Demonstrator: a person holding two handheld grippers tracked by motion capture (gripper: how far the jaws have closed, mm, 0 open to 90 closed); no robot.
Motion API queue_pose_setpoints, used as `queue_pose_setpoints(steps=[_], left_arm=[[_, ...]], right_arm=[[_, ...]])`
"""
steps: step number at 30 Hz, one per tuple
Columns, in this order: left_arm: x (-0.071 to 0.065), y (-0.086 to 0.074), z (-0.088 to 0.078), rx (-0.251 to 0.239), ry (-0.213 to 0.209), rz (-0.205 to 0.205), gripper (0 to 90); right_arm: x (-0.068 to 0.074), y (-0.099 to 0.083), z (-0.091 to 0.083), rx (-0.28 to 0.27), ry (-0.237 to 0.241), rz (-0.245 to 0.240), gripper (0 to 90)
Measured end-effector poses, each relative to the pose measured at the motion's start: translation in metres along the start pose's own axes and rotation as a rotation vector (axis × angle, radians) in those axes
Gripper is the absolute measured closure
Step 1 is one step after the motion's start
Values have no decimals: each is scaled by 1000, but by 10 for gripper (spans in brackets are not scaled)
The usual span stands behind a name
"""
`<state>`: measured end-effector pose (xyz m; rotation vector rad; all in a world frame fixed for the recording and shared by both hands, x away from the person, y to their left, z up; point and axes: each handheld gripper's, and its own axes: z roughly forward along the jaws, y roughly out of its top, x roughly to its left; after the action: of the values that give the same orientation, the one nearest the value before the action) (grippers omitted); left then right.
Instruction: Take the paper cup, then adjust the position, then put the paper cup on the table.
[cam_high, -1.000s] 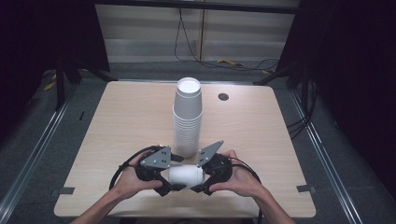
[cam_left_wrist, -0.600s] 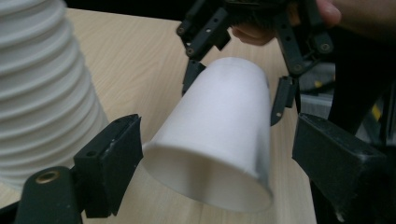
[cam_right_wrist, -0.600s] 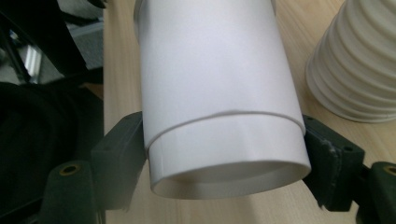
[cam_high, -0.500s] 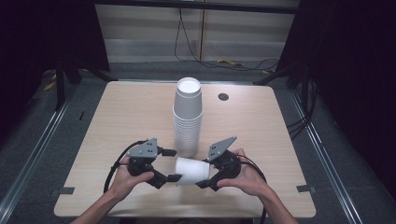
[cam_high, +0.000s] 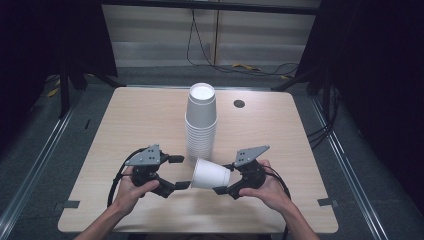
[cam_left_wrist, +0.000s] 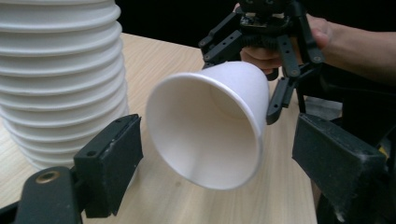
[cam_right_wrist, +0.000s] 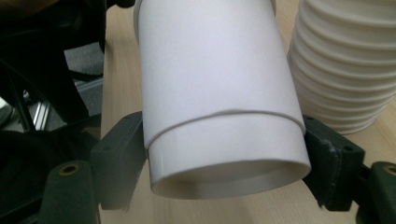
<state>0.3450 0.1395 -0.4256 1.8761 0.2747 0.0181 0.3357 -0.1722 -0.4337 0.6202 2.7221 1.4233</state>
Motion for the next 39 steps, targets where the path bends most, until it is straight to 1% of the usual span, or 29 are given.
queue_pose_setpoints(steps=[2, 5, 11, 13, 15, 17, 19, 21, 22, 25, 26, 28, 30, 31, 33, 35, 36, 37, 39], left_arm=[[0, 0, 1, -7, -7, -3, 159], [-1, 1, 0, -9, -4, -3, 158], [1, 1, -3, -31, -4, -17, 156], [0, 2, -3, -40, -12, -26, 156], [0, 2, -3, -39, -13, -23, 156], [0, 1, -3, -45, -18, -27, 156], [1, 1, -3, -54, -21, -35, 156], [2, 1, -4, -53, -23, -35, 156], [3, 0, -4, -63, -24, -41, 155], [5, 0, -5, -73, -40, -71, 155], [5, 0, -5, -83, -51, -77, 155], [5, -1, -4, -85, -50, -82, 155], [3, -1, -3, -85, -52, -79, 155], [3, -1, -3, -79, -47, -77, 155], [2, -1, -3, -82, -36, -73, 155], [2, 0, -2, -86, -23, -80, 154], [2, 0, -2, -85, -24, -86, 152], [3, 0, -1, -84, -32, -91, 122], [2, 0, 1, -84, -33, -87, 60]], right_arm=[[0, -1, 0, -21, -19, 5, 233], [-2, -4, 0, -63, -20, 19, 233], [-2, -7, 0, -158, 21, 45, 232], [-1, -8, 0, -173, 27, 49, 232], [-1, -7, 0, -198, 35, 53, 232], [-1, -7, 1, -208, 42, 54, 232], [-1, -6, 2, -229, 55, 65, 232], [-1, -4, 4, -240, 63, 62, 232], [-2, -4, 6, -246, 72, 60, 232], [-1, -4, 7, -264, 74, 67, 233], [0, -4, 7, -270, 61, 67, 233], [1, -6, 8, -296, 81, 76, 233], [1, -7, 10, -310, 91, 78, 233], [1, -7, 11, -314, 99, 81, 233], [1, -7, 12, -318, 105, 78, 233], [4, -7, 13, -334, 113, 76, 233], [5, -7, 13, -337, 121, 70, 234], [7, -7, 13, -338, 117, 64, 234], [9, -6, 12, -350, 132, 52, 234]])
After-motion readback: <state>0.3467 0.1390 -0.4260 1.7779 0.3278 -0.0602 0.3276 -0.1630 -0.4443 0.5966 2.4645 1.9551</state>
